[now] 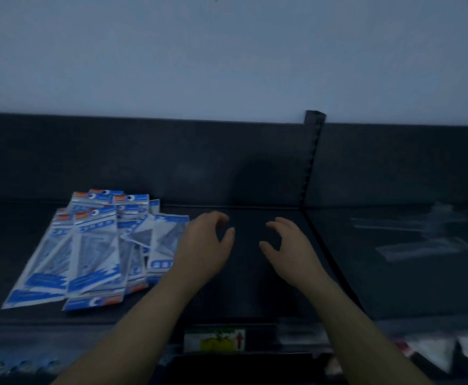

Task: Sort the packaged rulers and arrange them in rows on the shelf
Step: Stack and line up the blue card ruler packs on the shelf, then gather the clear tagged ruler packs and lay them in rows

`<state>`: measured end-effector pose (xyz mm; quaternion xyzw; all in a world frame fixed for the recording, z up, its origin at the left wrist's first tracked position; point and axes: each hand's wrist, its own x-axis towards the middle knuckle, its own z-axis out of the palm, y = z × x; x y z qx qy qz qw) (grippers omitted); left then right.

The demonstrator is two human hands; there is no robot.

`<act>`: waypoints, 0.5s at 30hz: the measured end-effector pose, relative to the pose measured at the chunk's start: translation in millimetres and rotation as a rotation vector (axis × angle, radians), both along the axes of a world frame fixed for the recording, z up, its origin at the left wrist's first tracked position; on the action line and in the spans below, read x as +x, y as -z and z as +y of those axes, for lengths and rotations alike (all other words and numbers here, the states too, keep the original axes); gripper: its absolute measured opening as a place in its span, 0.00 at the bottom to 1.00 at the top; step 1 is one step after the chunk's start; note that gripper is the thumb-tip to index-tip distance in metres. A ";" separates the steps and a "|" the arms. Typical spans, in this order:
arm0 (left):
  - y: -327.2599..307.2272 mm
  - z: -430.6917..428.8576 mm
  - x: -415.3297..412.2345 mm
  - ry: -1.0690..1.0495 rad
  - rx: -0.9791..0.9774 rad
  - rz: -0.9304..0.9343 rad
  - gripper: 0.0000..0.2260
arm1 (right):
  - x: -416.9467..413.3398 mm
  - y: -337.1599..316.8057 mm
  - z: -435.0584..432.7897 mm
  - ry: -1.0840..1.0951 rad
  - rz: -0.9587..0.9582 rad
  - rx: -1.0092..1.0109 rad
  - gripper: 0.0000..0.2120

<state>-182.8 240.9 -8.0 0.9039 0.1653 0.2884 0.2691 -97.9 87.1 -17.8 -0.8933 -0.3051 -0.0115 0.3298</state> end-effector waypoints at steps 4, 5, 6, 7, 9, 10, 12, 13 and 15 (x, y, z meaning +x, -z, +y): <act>1.2 -54.1 41.4 0.142 -0.014 0.023 0.13 | 33.2 -1.1 -63.5 0.117 -0.018 -0.026 0.25; 1.4 -69.0 53.0 0.178 -0.018 0.035 0.13 | 42.8 -1.0 -80.6 0.140 -0.023 -0.039 0.24; 2.2 -84.1 65.5 0.213 -0.020 0.051 0.13 | 52.5 -0.9 -98.3 0.162 -0.027 -0.053 0.24; 3.1 -99.6 78.0 0.245 -0.019 0.067 0.13 | 63.2 0.6 -116.2 0.180 -0.032 -0.065 0.24; 6.0 -130.9 104.7 0.302 -0.008 0.103 0.14 | 86.3 3.0 -153.4 0.209 -0.032 -0.084 0.23; 7.3 -146.5 118.1 0.327 0.002 0.128 0.14 | 98.2 4.2 -172.6 0.227 -0.028 -0.096 0.23; 9.9 -177.6 144.8 0.378 0.023 0.204 0.18 | 122.5 7.7 -210.5 0.264 -0.024 -0.143 0.23; 12.1 -192.3 158.4 0.407 0.045 0.252 0.21 | 134.2 9.8 -228.5 0.282 -0.029 -0.171 0.23; 19.1 -219.3 186.8 0.439 0.164 0.353 0.29 | 156.5 16.7 -262.4 0.307 -0.045 -0.193 0.22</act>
